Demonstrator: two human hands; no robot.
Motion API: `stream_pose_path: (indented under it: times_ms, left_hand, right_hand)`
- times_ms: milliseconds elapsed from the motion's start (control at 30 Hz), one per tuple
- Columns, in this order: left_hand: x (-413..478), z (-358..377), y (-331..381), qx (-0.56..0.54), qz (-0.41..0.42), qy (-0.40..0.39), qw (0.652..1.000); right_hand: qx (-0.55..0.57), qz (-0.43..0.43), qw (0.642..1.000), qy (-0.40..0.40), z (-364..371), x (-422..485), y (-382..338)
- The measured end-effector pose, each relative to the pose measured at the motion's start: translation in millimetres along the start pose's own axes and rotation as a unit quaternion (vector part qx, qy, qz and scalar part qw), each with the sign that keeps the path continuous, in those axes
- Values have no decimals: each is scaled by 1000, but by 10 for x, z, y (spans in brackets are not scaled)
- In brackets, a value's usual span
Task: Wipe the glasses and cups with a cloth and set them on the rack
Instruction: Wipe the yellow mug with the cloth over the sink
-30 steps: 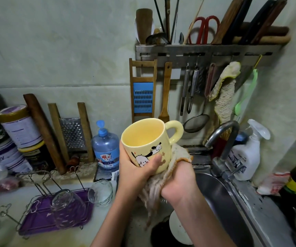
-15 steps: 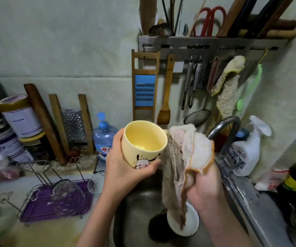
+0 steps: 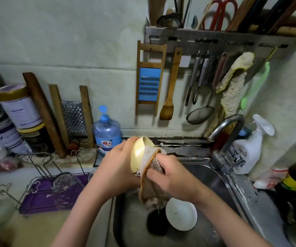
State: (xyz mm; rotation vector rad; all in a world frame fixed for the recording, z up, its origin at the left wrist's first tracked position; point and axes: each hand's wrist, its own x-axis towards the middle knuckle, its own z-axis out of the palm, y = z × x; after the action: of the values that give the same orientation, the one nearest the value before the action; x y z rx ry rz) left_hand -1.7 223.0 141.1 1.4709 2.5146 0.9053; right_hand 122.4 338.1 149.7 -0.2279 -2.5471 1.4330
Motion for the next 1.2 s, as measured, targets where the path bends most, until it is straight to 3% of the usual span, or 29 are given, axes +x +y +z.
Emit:
stream_pose_path:
  times_ms: [100, 200, 333, 433, 500, 600, 667, 800, 933, 1000, 1200]
  left_hand:
    - [30, -16, -75, 18, 2, -21, 1000]
    - [68, 20, -182, -13, 24, -34, 999]
    - [150, 25, -426, -98, 36, -85, 991]
    - [143, -19, -589, -261, -6, -109, 959]
    - [133, 56, -564, -382, -30, -76, 920]
    - [161, 319, -455, -446, -24, 43, 894]
    - [158, 437, -390, -488, -22, 57, 871]
    - [258, 499, -358, -505, -25, 79, 859]
    - [340, 532, -311, -477, -27, 106, 872]
    - [390, 554, -318, -518, -54, 108, 847]
    - [522, 614, -332, -693, -151, 69, 702]
  right_hand:
    - [39, 32, 997, -55, 11, 52, 60]
    - [57, 28, 998, -1, 60, 162, 88]
    - [138, 60, 987, 55, 101, 287, 183]
    - [283, 94, 951, 87, 56, 319, 233]
    - [347, 96, 926, 111, 10, 322, 242]
    - [397, 87, 905, 123, -51, 363, 190]
    - [400, 76, 906, 115, -83, 403, 154]
    - [390, 66, 914, 93, -157, 443, 165]
    - [362, 69, 926, 85, -213, 491, 211]
    - [334, 69, 938, 64, -241, 527, 217]
    - [284, 70, 955, 38, -279, 546, 296]
